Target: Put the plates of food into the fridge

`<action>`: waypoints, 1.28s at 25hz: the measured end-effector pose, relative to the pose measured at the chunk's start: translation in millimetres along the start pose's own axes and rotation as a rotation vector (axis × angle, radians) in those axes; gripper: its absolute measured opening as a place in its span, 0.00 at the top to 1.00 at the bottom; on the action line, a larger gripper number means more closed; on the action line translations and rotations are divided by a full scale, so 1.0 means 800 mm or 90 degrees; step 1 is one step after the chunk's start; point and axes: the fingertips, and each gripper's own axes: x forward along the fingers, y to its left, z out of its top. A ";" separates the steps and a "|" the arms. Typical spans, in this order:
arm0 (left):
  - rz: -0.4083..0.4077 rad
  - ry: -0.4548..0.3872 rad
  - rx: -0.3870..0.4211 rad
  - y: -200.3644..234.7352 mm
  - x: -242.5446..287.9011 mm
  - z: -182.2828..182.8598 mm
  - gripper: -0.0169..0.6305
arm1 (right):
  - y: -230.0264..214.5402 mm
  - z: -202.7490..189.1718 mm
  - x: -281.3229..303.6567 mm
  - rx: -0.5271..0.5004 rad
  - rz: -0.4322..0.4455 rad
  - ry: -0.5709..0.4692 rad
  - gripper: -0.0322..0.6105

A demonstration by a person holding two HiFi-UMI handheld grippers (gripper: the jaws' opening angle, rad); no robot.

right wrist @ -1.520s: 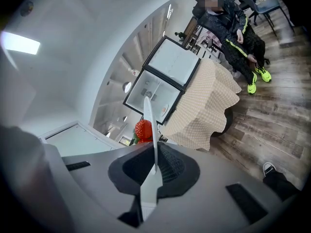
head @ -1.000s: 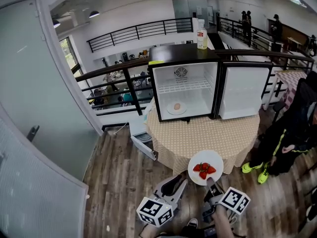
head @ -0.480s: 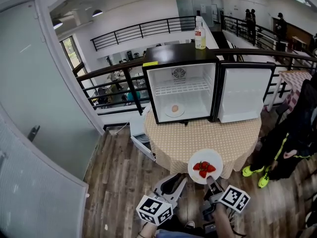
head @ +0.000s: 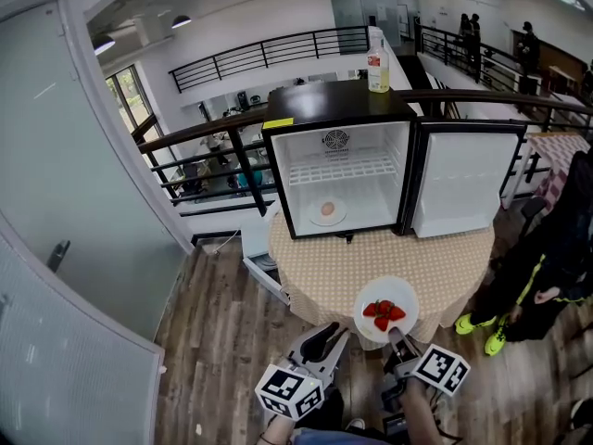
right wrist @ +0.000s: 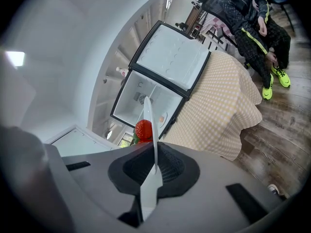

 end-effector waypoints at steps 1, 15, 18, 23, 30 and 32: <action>-0.004 0.000 0.001 0.006 0.007 0.002 0.83 | 0.001 0.004 0.007 0.000 0.001 -0.002 0.91; -0.050 -0.004 0.018 0.134 0.088 0.053 0.83 | 0.047 0.054 0.140 -0.003 -0.006 -0.040 0.91; -0.065 -0.003 0.014 0.162 0.101 0.062 0.83 | 0.057 0.066 0.167 -0.006 -0.014 -0.054 0.91; -0.091 -0.007 0.011 0.206 0.126 0.073 0.83 | 0.073 0.088 0.221 -0.007 -0.019 -0.075 0.91; -0.128 0.001 0.013 0.254 0.144 0.083 0.83 | 0.105 0.123 0.284 -0.016 -0.013 -0.118 0.91; -0.132 0.002 0.011 0.263 0.151 0.086 0.83 | 0.112 0.139 0.297 -0.011 -0.009 -0.128 0.91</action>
